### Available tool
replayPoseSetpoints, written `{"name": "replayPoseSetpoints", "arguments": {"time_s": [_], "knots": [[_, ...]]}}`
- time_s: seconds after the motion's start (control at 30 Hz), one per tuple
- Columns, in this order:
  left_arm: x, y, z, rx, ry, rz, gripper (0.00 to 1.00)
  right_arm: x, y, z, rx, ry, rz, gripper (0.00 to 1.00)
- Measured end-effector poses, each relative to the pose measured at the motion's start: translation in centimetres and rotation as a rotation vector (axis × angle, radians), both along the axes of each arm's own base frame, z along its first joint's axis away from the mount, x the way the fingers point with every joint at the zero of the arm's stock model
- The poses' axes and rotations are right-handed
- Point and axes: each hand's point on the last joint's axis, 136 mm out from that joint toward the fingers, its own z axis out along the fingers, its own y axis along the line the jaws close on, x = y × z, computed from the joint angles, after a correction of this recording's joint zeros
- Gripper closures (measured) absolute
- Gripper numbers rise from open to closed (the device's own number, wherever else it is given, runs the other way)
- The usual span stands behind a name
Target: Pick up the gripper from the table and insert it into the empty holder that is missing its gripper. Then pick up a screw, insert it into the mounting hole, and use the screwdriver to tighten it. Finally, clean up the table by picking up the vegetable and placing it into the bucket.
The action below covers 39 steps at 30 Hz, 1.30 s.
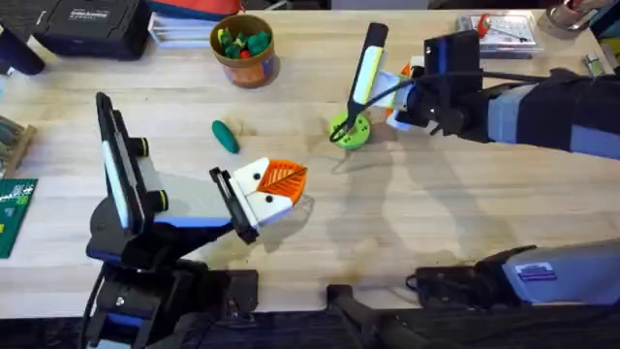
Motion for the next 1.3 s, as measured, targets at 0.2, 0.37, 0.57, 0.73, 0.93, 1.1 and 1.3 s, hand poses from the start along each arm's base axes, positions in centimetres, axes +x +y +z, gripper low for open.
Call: {"name": "replayPoseSetpoints", "arguments": {"time_s": [0.2, 0.37, 0.57, 0.73, 0.93, 1.1, 1.3], "knots": [[0.0, 0.0, 0.0, 0.000, 0.000, 0.000, 0.996, -0.9, -0.3, 0.2, 0.047, 0.035, -0.069, 0.010], [0.0, 0.0, 0.0, 0.001, -0.001, 0.000, 0.984, -1.4, -0.1, 2.1, 0.126, 0.007, -0.129, 0.009], [0.0, 0.0, 0.0, 0.002, -0.005, 0.000, 0.150, -1.4, -0.1, 7.6, 0.264, -0.129, -0.192, 0.009], [0.0, 0.0, 0.0, 0.002, -0.003, 0.000, 0.015, -1.9, -0.3, 12.1, 0.373, -0.239, -0.226, 0.009], [0.2, 0.1, 0.2, 0.001, -0.016, 0.014, 0.015, -2.6, -0.5, 15.3, 0.493, -0.313, -0.271, 0.008], [0.8, 0.5, 2.6, -0.035, -0.115, 0.055, 0.015, -2.8, -0.5, 15.9, 0.553, -0.325, -0.303, 0.007], [2.0, 2.6, 4.9, -0.041, 0.055, 0.240, 0.014, -3.1, 0.7, 15.9, 0.590, -0.312, -0.291, 0.008]]}}
